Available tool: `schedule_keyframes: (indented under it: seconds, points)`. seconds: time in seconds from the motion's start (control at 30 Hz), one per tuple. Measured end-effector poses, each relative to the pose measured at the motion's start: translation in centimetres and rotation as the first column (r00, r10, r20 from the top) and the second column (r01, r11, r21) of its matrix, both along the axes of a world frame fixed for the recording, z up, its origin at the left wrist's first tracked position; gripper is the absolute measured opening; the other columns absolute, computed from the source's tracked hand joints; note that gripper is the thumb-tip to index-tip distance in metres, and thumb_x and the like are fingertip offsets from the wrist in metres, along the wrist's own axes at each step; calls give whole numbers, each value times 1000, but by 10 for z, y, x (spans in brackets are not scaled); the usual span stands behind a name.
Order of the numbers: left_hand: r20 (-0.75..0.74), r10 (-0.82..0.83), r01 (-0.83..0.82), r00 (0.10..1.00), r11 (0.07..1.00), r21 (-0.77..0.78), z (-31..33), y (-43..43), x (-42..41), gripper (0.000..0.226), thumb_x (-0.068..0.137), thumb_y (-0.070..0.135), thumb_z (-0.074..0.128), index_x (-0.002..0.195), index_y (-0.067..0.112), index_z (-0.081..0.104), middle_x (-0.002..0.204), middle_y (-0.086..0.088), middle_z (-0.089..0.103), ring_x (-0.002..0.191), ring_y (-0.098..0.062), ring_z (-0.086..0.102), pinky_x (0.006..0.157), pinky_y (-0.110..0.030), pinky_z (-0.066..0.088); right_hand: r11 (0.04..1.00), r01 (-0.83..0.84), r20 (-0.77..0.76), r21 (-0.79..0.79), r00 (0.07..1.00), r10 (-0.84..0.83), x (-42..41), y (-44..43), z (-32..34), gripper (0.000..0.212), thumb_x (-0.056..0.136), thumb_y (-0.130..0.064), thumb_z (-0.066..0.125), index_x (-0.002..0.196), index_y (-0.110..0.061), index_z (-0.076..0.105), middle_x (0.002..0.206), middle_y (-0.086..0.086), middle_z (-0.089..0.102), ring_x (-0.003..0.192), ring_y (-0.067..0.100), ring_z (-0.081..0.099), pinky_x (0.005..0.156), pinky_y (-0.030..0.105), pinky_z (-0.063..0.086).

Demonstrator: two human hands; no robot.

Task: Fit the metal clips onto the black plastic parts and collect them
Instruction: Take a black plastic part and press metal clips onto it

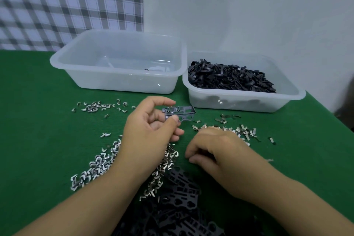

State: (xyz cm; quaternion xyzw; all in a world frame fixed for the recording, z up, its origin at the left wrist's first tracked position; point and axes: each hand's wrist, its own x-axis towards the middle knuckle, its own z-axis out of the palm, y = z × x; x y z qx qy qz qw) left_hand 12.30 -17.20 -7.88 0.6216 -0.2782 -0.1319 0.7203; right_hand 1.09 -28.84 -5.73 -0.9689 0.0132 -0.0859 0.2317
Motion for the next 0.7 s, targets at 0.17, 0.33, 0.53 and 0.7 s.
schedule_keyframes:
  seconds: [0.17, 0.33, 0.53, 0.7]
  points:
    - [124, -59, 43, 991, 991, 130, -2, 1, -3, 37, 85, -5, 60, 90, 29, 73, 63, 6, 58, 57, -9, 68, 50, -17, 50, 849, 215, 271, 483, 885, -379, -1, -2, 3, 18, 75, -6, 71, 69, -21, 65, 64, -2, 62, 54, 9, 52, 51, 17, 44]
    - [181, -168, 128, 969, 969, 210, -1, 2, -6, 22, 83, 9, 68, 85, 30, 72, 66, 7, 68, 59, -9, 67, 50, -18, 49, 673, 234, 221, 701, 826, -518, 2, 1, 4, 15, 74, 0, 71, 67, -13, 66, 62, 3, 65, 50, -1, 51, 50, 9, 43]
    - [224, -109, 53, 968, 969, 243, -1, 2, -4, 4, 81, 27, 67, 79, 31, 68, 57, -2, 62, 42, 1, 54, 45, -11, 40, 684, 177, 209, 708, 872, -442, 2, 4, 4, 13, 75, 0, 70, 67, -11, 67, 66, 11, 67, 55, 11, 55, 52, 16, 48]
    - [260, -128, 60, 957, 966, 253, -2, 2, -4, 10, 86, 25, 67, 76, 29, 67, 60, -10, 60, 48, -16, 51, 46, -30, 42, 698, 142, 217, 702, 891, -399, 3, 2, 1, 14, 75, -2, 70, 68, -14, 67, 68, 8, 66, 57, 13, 54, 55, 18, 47]
